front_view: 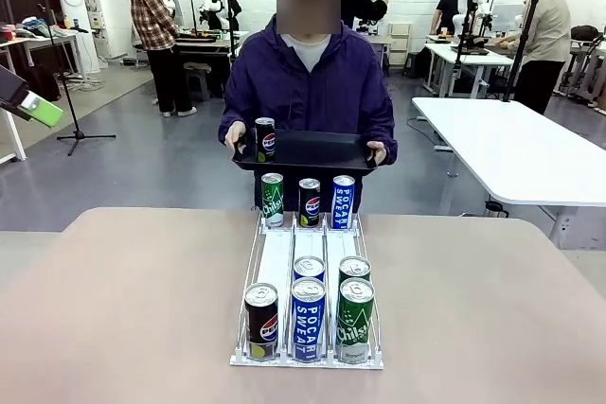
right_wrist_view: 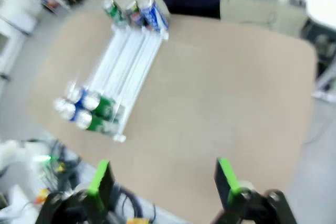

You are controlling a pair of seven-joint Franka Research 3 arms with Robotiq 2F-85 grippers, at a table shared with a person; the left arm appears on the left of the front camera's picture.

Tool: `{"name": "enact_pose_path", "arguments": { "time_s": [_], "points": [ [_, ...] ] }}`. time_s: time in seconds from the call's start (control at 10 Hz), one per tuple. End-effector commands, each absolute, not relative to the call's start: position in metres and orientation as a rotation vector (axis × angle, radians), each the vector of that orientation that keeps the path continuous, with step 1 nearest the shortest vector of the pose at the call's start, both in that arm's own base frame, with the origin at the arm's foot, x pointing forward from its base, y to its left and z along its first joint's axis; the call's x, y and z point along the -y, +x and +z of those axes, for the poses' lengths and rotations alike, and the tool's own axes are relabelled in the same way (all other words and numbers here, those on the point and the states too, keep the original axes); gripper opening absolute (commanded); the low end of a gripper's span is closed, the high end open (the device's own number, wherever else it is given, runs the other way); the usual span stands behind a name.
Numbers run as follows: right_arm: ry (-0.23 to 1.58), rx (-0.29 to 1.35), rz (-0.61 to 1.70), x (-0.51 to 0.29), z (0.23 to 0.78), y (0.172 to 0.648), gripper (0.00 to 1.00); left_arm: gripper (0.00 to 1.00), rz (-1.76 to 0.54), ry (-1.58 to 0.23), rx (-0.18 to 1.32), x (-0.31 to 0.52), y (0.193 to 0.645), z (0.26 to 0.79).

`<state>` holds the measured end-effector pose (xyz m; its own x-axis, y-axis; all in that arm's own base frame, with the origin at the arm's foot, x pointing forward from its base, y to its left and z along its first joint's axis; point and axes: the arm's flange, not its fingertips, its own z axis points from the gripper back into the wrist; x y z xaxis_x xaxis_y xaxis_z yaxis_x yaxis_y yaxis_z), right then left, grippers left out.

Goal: Retrieve and hand over the desired beverage to the person.
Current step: Pick up another can of the same type that the person held from the Automatic Can Dispenser.

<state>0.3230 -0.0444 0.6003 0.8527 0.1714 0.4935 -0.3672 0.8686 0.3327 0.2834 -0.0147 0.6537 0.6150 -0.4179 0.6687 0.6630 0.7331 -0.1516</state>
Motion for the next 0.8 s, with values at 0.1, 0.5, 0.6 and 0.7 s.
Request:
{"name": "enact_pose_path", "arguments": {
  "time_s": [0.1, 0.5, 0.6, 0.7],
  "points": [
    [0.206, 0.176, 0.087, -0.075, 0.596, 0.364, 1.00, 1.00, -0.642, -0.410, 0.644, 0.015, 0.284, 0.654],
    [0.089, 0.172, -0.030, -0.173, 0.550, 0.375, 1.00, 1.00, -0.642, -0.410, 0.644, 0.015, 0.284, 0.654],
    [0.107, 0.171, -0.026, -0.187, 0.546, 0.376, 1.00, 1.00, -0.642, -0.410, 0.644, 0.015, 0.284, 0.654],
    [0.128, 0.157, -0.009, -0.185, 0.546, 0.378, 1.00, 1.00, -0.642, -0.410, 0.644, 0.015, 0.284, 0.654]
  ]
}}
